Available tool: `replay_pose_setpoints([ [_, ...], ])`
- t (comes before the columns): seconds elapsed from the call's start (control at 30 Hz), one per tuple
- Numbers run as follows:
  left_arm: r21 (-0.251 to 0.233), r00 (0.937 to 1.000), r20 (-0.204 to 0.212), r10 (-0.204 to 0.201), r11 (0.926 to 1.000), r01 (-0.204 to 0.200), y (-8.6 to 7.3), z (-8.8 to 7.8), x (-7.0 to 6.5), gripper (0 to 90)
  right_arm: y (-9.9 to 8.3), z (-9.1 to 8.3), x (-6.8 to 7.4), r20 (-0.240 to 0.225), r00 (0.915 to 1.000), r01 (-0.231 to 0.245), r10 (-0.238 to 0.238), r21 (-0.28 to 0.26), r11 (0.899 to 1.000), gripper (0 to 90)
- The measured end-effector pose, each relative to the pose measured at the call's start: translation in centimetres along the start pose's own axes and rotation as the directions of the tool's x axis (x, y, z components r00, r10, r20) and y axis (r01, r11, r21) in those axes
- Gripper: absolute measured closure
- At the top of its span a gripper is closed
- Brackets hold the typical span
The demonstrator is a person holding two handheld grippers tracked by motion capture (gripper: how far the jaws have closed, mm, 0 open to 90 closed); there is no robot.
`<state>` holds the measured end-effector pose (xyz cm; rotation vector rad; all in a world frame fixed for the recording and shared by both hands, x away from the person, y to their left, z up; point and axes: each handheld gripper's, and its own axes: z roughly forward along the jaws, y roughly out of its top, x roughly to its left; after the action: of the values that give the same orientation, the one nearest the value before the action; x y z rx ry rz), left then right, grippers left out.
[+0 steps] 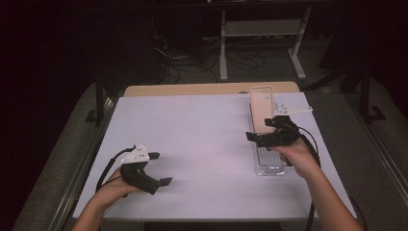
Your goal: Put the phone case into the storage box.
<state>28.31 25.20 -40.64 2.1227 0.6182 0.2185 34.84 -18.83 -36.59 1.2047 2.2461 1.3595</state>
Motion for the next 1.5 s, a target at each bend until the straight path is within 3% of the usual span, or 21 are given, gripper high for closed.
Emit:
replay_pose_setpoints([
  [0.57,0.008,0.9998,-0.011,0.019,0.9998,-0.019,0.7,-0.3,0.3,0.0,-3.3,-2.1,1.0,-0.047,0.9986,0.023,-0.024,-0.014,1.0,4.8],
  [0.8,-0.002,0.9999,-0.007,0.01,1.0,-0.01,1.0,-0.5,0.3,0.0,-4.4,-2.9,1.0,-0.05,0.9981,0.036,-0.037,-0.024,0.999,4.9],
  [1.13,-0.023,0.9999,0.005,0.014,0.9996,-0.014,1.5,-0.9,0.5,0.0,-5.6,-3.1,1.5,-0.064,0.9967,0.05,-0.05,-0.008,0.999,5.0],
  [1.5,-0.022,0.9998,0.01,0.018,0.9996,-0.018,1.7,-1.1,0.6,0.0,-6.7,-3.2,2.3,-0.078,0.9918,0.102,-0.102,0.004,0.995,5.3],
])
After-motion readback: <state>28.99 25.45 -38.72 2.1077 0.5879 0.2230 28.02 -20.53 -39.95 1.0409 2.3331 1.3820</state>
